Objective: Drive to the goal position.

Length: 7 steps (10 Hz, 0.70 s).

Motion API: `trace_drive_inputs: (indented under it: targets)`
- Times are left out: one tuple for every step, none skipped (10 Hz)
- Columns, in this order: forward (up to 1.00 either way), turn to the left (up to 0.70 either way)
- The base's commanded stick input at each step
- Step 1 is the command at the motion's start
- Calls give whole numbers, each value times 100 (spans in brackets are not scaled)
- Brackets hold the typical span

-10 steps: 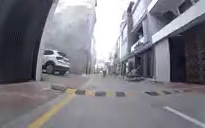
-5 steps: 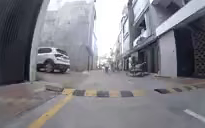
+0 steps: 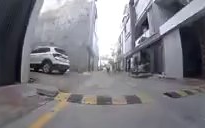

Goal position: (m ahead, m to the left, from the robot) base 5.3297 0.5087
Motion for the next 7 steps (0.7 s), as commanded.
trace_drive_inputs:
  targets:
    - [85, 0]
    - [85, 0]
    - [85, 0]
    - [85, 0]
    - [85, 0]
    - [85, 0]
    - [85, 0]
